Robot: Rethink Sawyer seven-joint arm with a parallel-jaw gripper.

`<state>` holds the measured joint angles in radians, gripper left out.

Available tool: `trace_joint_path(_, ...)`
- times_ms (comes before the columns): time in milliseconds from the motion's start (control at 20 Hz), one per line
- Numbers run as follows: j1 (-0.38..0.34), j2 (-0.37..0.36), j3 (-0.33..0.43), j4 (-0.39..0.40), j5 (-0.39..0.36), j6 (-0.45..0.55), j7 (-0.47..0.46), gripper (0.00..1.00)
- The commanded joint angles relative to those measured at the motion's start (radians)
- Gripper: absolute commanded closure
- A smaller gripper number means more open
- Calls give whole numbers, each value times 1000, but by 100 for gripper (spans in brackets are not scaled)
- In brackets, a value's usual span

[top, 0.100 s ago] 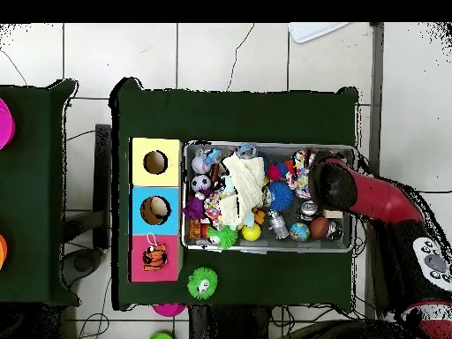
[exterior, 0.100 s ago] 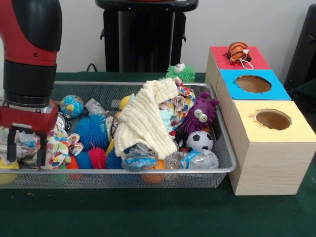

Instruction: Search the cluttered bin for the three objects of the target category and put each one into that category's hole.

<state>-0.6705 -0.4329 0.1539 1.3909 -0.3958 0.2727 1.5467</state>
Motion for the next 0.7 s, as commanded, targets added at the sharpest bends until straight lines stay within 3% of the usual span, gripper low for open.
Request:
trace_joint_path(50,42,20,-130,105,-55,232,31,0)
trace_joint_path(350,80,40,-197,69,-104,245,32,0)
trace_joint_path(550,78,52,-200,63,-75,238,71,0)
trace_joint_path(700,55,69,-175,71,-13,228,120,0)
